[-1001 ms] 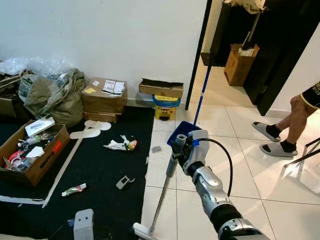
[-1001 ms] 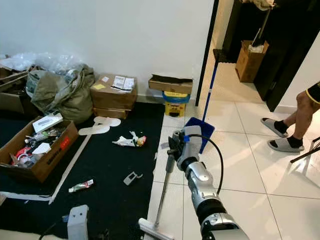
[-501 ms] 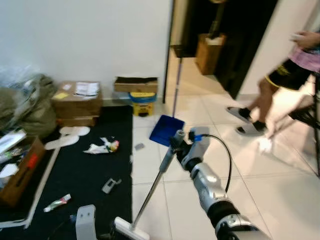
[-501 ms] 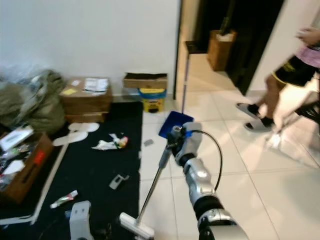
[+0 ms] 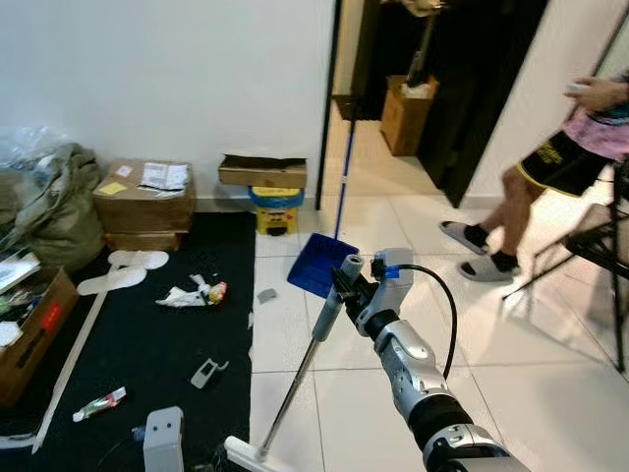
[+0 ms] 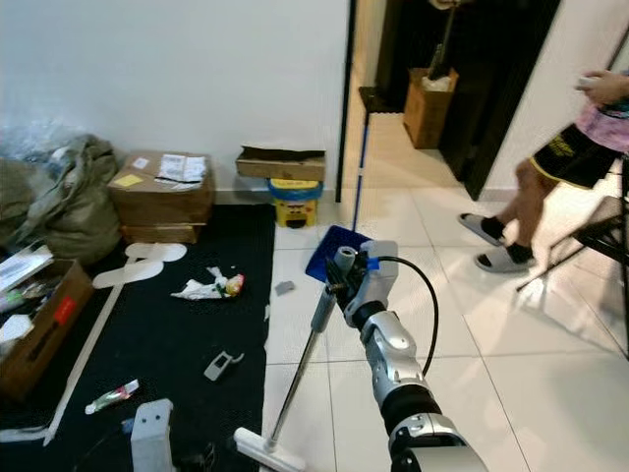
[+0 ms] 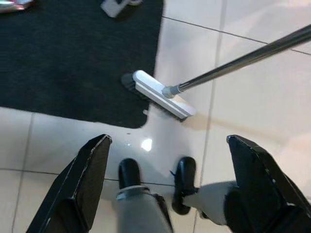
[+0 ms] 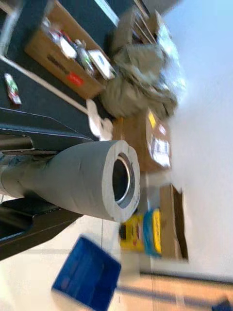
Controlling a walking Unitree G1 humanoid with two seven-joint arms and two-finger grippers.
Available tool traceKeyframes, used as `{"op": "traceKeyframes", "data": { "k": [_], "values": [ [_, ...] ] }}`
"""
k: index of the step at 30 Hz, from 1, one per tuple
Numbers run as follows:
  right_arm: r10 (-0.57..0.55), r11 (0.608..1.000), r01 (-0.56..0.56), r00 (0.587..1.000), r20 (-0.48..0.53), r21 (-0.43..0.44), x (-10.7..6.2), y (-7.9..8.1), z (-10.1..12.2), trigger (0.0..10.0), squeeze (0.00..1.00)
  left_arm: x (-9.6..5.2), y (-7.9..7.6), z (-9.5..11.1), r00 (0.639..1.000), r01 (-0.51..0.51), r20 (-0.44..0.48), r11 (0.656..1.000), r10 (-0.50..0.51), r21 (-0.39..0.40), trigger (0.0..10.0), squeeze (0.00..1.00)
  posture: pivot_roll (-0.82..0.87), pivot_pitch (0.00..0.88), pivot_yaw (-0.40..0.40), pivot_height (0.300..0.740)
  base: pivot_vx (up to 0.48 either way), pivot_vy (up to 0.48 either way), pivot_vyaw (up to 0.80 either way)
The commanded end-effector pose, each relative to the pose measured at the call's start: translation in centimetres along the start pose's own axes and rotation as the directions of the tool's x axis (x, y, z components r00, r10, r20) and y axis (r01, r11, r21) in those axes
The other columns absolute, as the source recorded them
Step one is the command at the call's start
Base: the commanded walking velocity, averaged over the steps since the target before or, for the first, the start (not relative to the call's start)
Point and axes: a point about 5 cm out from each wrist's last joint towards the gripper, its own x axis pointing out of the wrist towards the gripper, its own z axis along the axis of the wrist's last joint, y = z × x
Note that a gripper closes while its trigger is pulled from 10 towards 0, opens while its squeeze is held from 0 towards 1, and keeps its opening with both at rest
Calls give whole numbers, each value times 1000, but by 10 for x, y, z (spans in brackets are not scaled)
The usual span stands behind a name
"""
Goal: Sweep floor
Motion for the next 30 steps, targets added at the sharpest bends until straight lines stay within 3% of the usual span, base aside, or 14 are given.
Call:
{"op": "traceKeyframes", "data": {
  "k": [1, 7, 11, 14, 18, 27, 30],
  "values": [
    [5, 1000, -4, 999, 47, -14, 4, -4, 14, 10000, 0, 1, 2, 5, 1000, 11, 17, 999, -11, 30, 10000, 0, -51, 0, -57, 740, 334, 0, 0],
    [18, 999, -17, 998, 58, -30, 9, -4, 22, 10000, 0, 2, 8, 17, 999, 6, 41, 999, -8, 48, 10000, 0, -48, 0, -53, 740, 340, 0, 0],
    [13, 1000, -12, 998, 60, -23, 14, -4, 29, 10000, 0, 3, 12, 23, 998, -8, 57, 1000, 7, 12, 10000, 0, -43, 0, -44, 740, 344, 0, 0],
    [36, 998, -32, 997, 62, -62, 17, -2, 33, 10000, 0, 3, 14, 28, 997, -12, 71, 1000, 11, 21, 10000, 0, -32, 0, -52, 740, 345, 0, 0],
    [9, 1000, -7, 998, 66, -30, 19, -3, 34, 10000, 0, 2, 17, 27, 997, -25, 75, 1000, 25, -6, 10000, 0, -28, 0, -49, 740, 343, 0, 0],
    [44, 998, -41, 997, 63, -55, 19, 3, 32, 10000, 0, 0, 17, 15, 999, -30, 45, 1000, 30, -3, 10000, 0, -18, 0, -48, 740, 345, 0, 0],
    [103, 994, -101, 992, 71, -34, 20, 10, 31, 10000, 0, -2, 16, 9, 999, -30, 28, 1000, 30, -5, 10000, 0, -14, 0, -41, 740, 345, 0, 267]
  ]
}}
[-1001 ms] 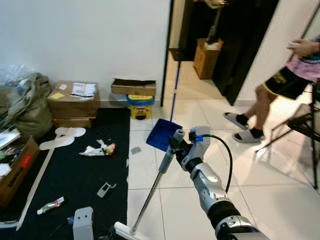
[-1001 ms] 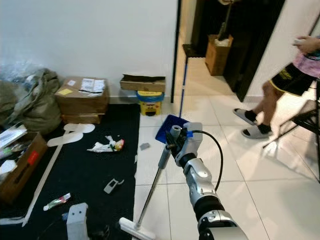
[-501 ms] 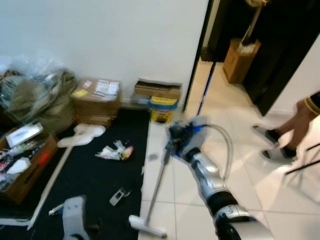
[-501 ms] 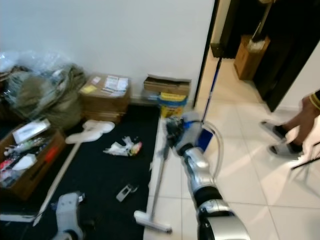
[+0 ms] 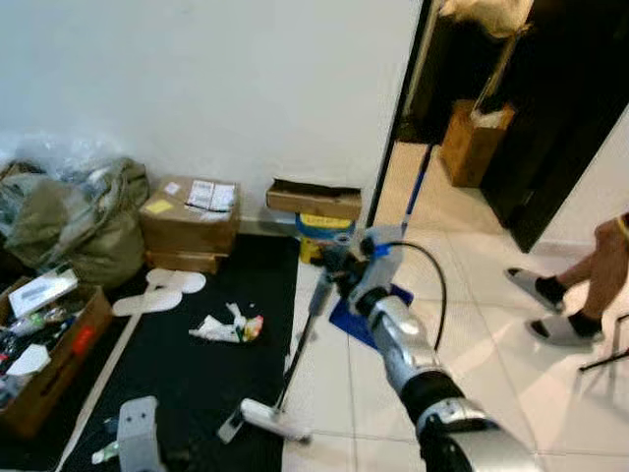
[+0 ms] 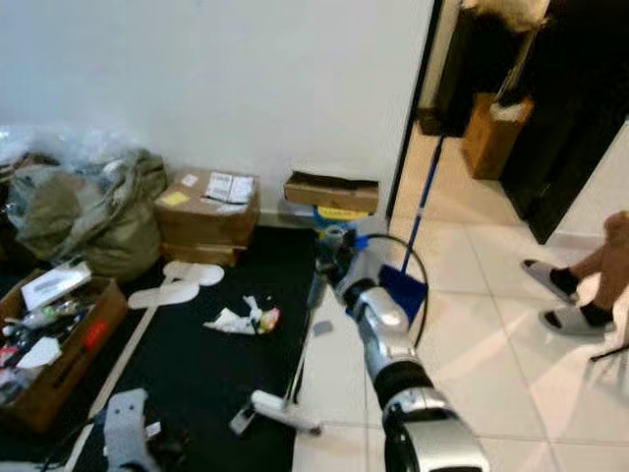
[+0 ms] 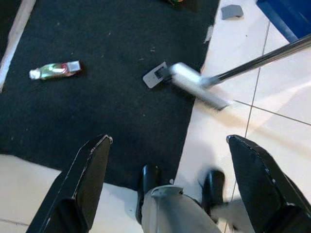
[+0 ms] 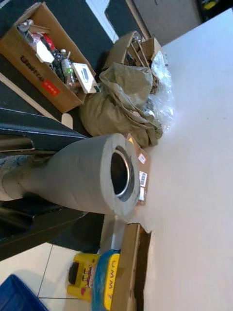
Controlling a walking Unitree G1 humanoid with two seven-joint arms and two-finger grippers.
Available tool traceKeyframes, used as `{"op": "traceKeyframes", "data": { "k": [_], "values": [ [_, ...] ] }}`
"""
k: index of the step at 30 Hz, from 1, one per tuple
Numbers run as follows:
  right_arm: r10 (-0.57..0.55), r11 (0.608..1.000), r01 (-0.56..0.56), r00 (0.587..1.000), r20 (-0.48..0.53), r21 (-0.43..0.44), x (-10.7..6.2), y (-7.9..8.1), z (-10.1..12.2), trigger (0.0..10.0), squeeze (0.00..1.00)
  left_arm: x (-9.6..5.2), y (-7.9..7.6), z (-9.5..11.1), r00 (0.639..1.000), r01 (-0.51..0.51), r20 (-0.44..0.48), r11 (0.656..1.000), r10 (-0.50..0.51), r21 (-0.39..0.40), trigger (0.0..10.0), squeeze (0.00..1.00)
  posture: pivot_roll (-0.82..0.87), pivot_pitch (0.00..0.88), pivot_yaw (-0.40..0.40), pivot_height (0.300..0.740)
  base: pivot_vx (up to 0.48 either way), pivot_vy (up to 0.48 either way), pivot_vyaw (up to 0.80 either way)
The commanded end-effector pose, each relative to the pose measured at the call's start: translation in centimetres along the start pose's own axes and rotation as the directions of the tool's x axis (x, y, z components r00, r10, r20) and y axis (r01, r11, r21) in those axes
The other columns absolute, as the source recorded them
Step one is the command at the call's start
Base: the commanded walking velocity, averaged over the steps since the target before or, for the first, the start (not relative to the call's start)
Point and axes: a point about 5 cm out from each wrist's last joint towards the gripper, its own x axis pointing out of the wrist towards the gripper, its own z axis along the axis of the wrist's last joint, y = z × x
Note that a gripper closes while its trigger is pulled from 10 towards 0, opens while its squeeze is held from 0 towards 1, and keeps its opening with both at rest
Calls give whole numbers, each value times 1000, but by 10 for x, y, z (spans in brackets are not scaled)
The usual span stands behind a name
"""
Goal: Sweep floor
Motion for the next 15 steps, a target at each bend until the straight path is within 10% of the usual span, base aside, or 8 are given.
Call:
{"op": "traceKeyframes", "data": {
  "k": [1, 15],
  "values": [
    [39, 998, -41, 998, 51, 40, 3, 4, 7, 10000, 0, -1, -3, -6, 1000, 6, -21, 1000, -6, -5, 10000, 0, -8, 0, -47, 740, 349, 0, 800],
    [-60, 994, 51, 994, 93, 99, 3, -9, 18, 10000, 0, -1, -5, -7, 999, 22, -26, 1000, -22, 20, 10000, 0, -11, 0, -40, 740, 349, 0, 286]
  ]
}}
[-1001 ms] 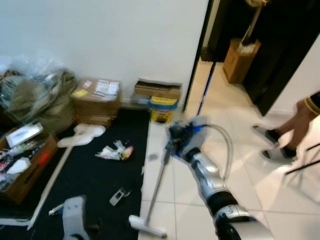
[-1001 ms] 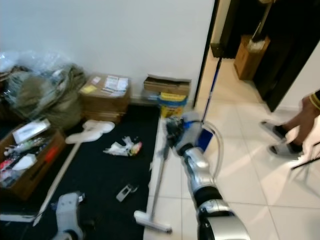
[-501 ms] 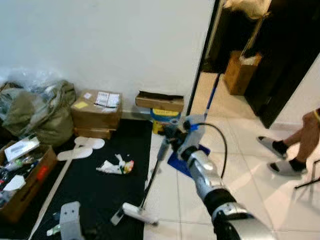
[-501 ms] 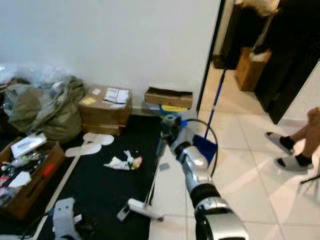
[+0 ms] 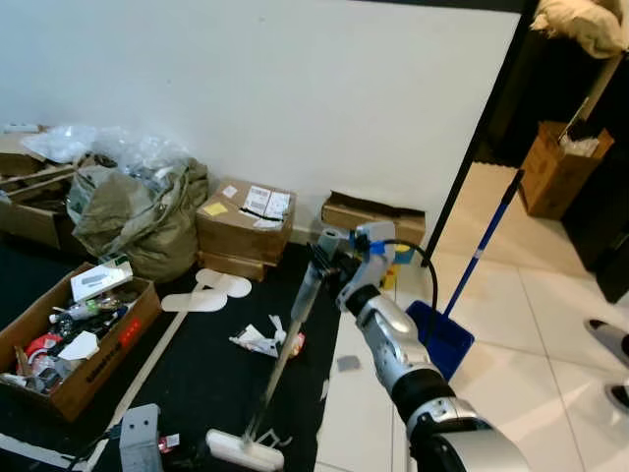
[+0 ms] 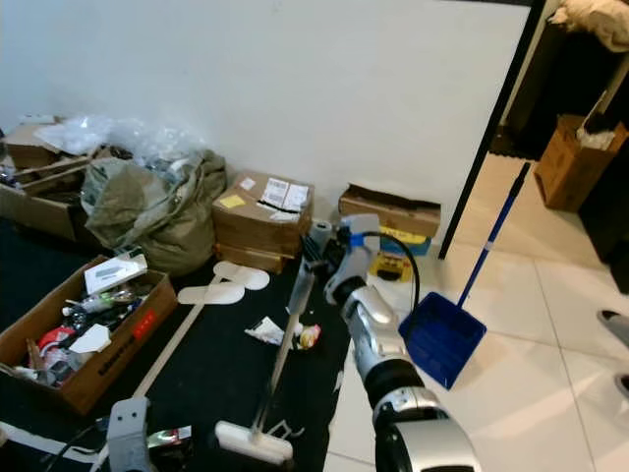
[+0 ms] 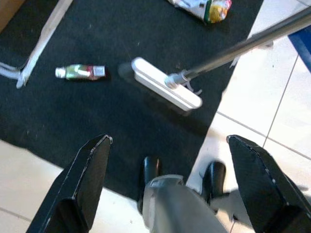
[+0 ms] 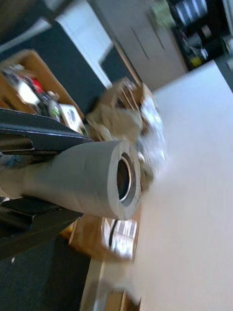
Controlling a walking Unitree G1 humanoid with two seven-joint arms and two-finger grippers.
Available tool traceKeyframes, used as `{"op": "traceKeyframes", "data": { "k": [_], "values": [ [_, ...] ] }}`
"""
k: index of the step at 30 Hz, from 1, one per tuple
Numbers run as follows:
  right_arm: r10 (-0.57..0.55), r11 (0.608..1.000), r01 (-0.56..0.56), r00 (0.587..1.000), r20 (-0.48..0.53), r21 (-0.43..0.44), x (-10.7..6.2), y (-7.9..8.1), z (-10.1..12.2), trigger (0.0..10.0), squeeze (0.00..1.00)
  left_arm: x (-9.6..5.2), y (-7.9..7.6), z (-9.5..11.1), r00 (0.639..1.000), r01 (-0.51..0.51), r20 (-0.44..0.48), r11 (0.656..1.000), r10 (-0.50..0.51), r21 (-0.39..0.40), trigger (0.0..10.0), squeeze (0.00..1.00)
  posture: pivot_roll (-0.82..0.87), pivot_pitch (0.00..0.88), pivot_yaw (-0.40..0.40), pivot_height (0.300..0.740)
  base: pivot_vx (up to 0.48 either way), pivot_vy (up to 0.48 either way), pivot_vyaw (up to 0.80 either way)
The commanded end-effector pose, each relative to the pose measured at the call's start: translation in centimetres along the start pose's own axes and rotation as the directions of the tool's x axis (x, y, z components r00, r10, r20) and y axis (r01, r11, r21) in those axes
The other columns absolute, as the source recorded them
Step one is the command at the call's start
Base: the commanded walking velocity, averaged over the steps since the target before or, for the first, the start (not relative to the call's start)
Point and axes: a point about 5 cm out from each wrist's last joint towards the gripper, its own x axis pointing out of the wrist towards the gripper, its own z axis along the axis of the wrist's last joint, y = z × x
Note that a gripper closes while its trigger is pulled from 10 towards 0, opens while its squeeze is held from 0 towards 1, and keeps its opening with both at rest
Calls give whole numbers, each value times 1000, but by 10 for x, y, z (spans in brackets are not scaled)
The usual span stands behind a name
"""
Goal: Sweep floor
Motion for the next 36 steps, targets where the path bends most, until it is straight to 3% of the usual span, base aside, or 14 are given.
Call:
{"op": "traceKeyframes", "data": {
  "k": [1, 10, 14, 16, 19, 22, 29, 33, 35, 36],
  "values": [
    [-26, 1000, 25, 999, 37, 13, 1, -6, 9, 10000, 0, 0, -1, -2, 1000, 11, -9, 1000, -10, 18, 10000, 0, -13, 0, -40, 740, 349, 0, 0],
    [-96, 993, 97, 995, -14, 74, 1, -11, 6, 10000, 0, -1, -3, -6, 1000, 12, -23, 1000, -12, 13, 10000, 0, -7, 0, -52, 740, 347, 0, 0],
    [-218, 957, 235, 970, -107, 172, 1, -15, -3, 10000, 0, -4, -1, -17, 997, 5, -75, 1000, -4, 11, 10000, 0, -10, 21, -54, 740, 0, 0, 0],
    [-218, 957, 235, 970, -107, 172, 1, -15, -3, 10000, 0, -4, -1, -17, 997, 5, -75, 1000, -4, 11, 10000, 0, -10, 21, -54, 740, 0, 0, 0],
    [-256, 925, 277, 960, -111, 259, 1, -16, -3, 10000, 0, -6, -1, -21, 996, 9, -88, 1000, -7, 24, 10000, 0, -9, 17, -52, 740, 0, 0, 0],
    [-270, 910, 291, 956, -110, 294, 1, -16, -2, 10000, 0, -6, 0, -23, 996, 11, -94, 1000, -8, 28, 10000, 0, -10, 7, -49, 740, 0, 0, 0],
    [-319, 888, 349, 936, -147, 298, -1, -16, -7, 10000, 0, -9, 0, -28, 994, 15, -109, 999, -11, 35, 10000, 0, -13, 23, -52, 740, 0, 0, 0],
    [-408, 843, 473, 873, -268, 256, -15, -17, -35, 10000, 0, -11, -1, -35, 992, 38, -126, 997, -30, 60, 10000, 0, -8, 83, -56, 740, 0, 0, 0],
    [-456, 789, 534, 840, -295, 303, -26, -20, -49, 10000, 0, -14, -1, -40, 989, 53, -142, 995, -40, 85, 10000, 0, -5, 73, -50, 740, 0, 0, 0],
    [-456, 789, 534, 840, -295, 303, -26, -20, -49, 10000, 0, -14, -1, -40, 989, 53, -142, 995, -40, 85, 10000, 0, -5, 73, -50, 740, 0, 0, 0]
  ]
}}
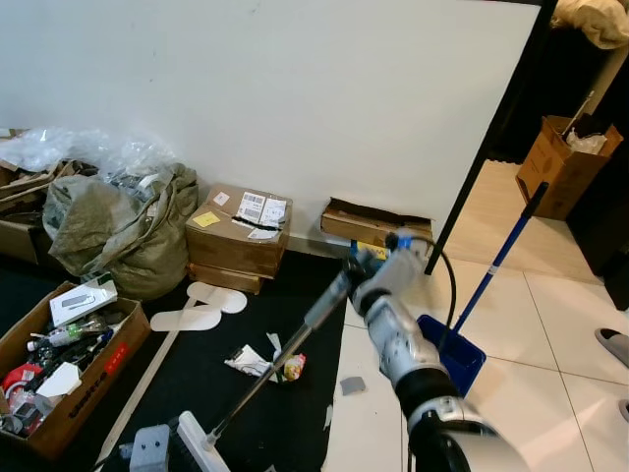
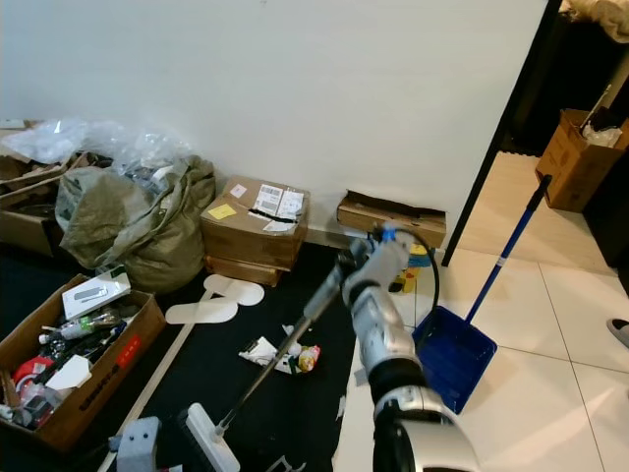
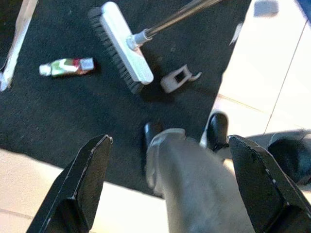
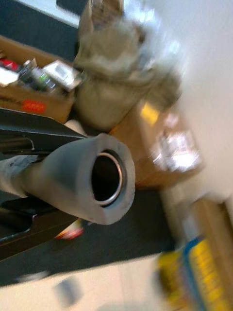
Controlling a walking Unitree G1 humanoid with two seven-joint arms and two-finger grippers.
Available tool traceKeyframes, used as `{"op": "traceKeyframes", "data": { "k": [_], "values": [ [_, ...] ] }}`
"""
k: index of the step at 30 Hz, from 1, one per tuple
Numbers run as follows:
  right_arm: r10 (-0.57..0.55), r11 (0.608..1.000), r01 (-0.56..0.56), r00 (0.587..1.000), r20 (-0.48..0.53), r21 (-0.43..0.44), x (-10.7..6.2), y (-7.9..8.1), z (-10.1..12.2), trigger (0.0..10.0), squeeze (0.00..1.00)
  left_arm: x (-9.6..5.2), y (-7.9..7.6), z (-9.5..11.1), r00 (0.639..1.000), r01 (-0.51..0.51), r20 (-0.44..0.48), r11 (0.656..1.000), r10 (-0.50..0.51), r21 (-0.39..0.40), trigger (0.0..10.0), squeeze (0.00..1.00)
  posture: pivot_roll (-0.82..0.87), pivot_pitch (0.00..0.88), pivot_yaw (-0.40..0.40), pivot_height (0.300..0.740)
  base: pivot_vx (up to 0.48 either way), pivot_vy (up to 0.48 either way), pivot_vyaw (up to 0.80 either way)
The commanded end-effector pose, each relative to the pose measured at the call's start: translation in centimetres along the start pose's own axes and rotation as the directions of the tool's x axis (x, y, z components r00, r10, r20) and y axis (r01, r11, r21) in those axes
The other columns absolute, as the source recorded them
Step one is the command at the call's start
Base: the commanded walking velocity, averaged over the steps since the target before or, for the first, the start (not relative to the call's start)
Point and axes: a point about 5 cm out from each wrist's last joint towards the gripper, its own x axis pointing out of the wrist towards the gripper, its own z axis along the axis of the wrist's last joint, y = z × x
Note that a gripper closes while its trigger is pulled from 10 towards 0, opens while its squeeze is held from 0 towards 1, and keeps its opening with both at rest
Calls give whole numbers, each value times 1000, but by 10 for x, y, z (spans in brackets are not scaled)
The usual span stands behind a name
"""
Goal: Sweep floor
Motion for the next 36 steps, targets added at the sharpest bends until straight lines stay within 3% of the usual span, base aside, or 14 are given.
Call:
{"op": "traceKeyframes", "data": {
  "k": [1, 11, 13, 14, 15, 16, 18, 19, 21, 22, 23, 26, 33, 36],
  "values": [
    [-26, 997, 25, 1000, 9, 73, -1, 0, -3, 10000, 0, -1, -1, -4, 1000, 13, -13, 1000, -12, 27, 10000, 0, -3, 82, -48, 740, 0, 0, 0],
    [-139, 987, 135, 989, 44, 85, -6, -16, -8, 10000, 0, -3, 2, -8, 999, 27, -25, 997, -25, 69, 10000, 0, 5, 108, -24, 740, 0, 0, 0],
    [-170, 983, 178, 975, 143, -43, -9, -22, 1, 10000, 0, -3, 2, -5, 999, 40, -22, 995, -38, 92, 10000, 0, -2, 113, -17, 740, 0, 0, 0],
    [-170, 983, 178, 975, 143, -43, -9, -22, 1, 10000, 0, -3, 2, -5, 999, 40, -22, 995, -38, 92, 10000, 0, -2, 113, -17, 740, 0, 0, 0],
    [-164, 971, 192, 968, 192, -140, -10, -23, 7, 10000, 0, -2, 1, -4, 999, 45, -20, 994, -43, 97, 10000, 0, -5, 113, -16, 740, 0, 0, 0],
    [-164, 971, 192, 968, 192, -140, -10, -23, 7, 10000, 0, -2, 1, -4, 999, 45, -20, 994, -43, 97, 10000, 0, -5, 113, -16, 740, 0, 0, 0],
    [-159, 937, 226, 955, 250, -268, -12, -24, 13, 10000, 0, -2, 0, -3, 999, 51, -18, 994, -49, 101, 10000, 0, -10, 112, -14, 740, 0, 0, 0],
    [-168, 897, 262, 947, 273, -355, -12, -26, 17, 10000, 0, -1, -1, -2, 999, 53, -17, 994, -52, 100, 10000, 0, -10, 110, -14, 740, 0, 0, 0],
    [-168, 897, 262, 947, 273, -355, -12, -26, 17, 10000, 0, -1, -1, -2, 999, 53, -17, 994, -52, 100, 10000, 0, -10, 110, -14, 740, 0, 0, 0],
    [-204, 826, 327, 933, 298, -459, -12, -33, 22, 10000, 0, -1, -3, -2, 998, 57, -17, 993, -55, 100, 10000, 0, -19, 104, -16, 740, 0, 0, 0],
    [-228, 794, 359, 924, 307, -490, -12, -38, 25, 10000, 0, -1, -4, -3, 998, 58, -19, 993, -57, 99, 10000, 0, -21, 101, -14, 740, 0, 0, 0],
    [-259, 758, 407, 905, 337, -510, -12, -44, 33, 10000, 0, -1, -5, -4, 998, 56, -20, 994, -54, 91, 10000, 0, -33, 111, -11, 740, 0, 0, 0],
    [-170, 721, 446, 856, 488, -531, -14, -40, 68, 10000, 0, -1, -6, -6, 998, 58, -25, 995, -56, 87, 10000, 0, -46, 103, -6, 740, 0, 0, 0],
    [-86, 738, 408, 847, 524, -538, -14, -31, 79, 10000, 0, -1, -6, -6, 998, 59, -23, 995, -57, 82, 10000, 0, -55, 111, -1, 740, 0, 0, 0]
  ]
}}
